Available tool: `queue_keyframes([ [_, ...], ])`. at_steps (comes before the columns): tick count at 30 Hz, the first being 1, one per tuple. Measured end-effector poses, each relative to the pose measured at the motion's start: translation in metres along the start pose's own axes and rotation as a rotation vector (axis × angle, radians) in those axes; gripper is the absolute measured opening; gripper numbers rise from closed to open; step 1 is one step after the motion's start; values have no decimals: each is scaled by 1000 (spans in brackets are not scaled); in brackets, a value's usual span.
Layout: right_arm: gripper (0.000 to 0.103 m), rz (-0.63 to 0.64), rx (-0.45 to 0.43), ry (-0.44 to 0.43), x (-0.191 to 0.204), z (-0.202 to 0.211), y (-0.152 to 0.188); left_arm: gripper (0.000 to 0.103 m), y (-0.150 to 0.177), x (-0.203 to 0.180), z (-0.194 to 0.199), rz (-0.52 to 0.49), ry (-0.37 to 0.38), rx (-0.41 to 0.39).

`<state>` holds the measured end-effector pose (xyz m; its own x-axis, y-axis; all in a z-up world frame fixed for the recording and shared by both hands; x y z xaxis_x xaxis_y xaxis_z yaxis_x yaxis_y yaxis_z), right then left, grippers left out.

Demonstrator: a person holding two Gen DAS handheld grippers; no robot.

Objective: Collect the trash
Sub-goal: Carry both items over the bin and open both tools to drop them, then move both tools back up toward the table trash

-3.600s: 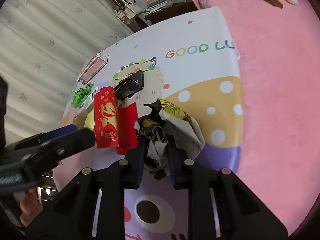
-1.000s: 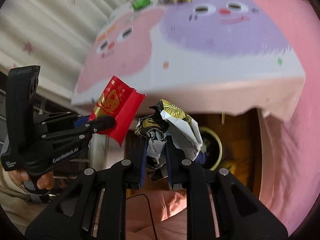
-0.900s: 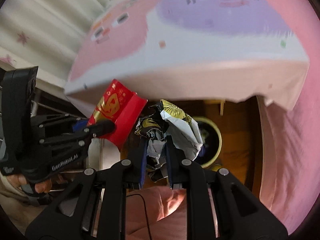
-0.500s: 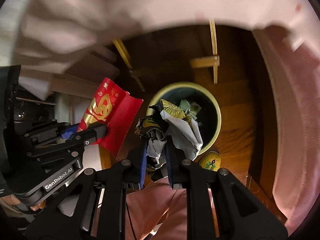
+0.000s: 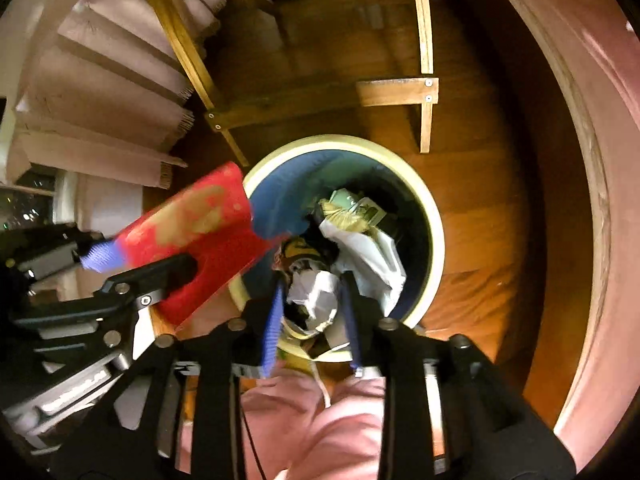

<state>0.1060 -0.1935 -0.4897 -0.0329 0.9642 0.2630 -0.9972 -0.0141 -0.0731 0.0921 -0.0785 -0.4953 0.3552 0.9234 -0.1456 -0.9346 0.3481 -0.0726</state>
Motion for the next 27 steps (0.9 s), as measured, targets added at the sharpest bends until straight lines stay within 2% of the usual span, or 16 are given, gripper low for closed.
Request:
queue_keyframes([
  [1, 35, 6, -6, 3, 0, 0, -1, 39, 1, 2, 0, 3, 5, -4],
  [7, 39, 16, -42, 23, -2, 11, -9, 63, -26, 4, -5, 44, -20, -18],
  [9, 42, 20, -55, 27, -1, 18, -13, 67, -31, 8, -1, 57, -24, -25],
  [16, 44, 35, -88, 58, 8, 64, -22, 69, -39, 11, 37, 86, -42, -50],
  [22, 46, 56, -120, 94, 26, 123, -28, 70, -42, 4, 105, 93, -35, -97],
  [27, 48, 39, -149, 109, 51, 190, -30, 70, -46, 2, 183, 100, -20, -159],
])
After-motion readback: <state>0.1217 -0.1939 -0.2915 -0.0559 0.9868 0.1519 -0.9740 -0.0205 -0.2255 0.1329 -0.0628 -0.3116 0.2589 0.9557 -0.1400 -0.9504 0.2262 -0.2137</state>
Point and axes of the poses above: each gripper's, at about its wrist camera, not at the fingertips, and z roughly against the way its jaws point, x to its left, y to its underside, the point moved 8 cm from there along -z, roughly the way its jaws point, and after that the axes turned 3 degrees about -y, right-handed, at the moved point
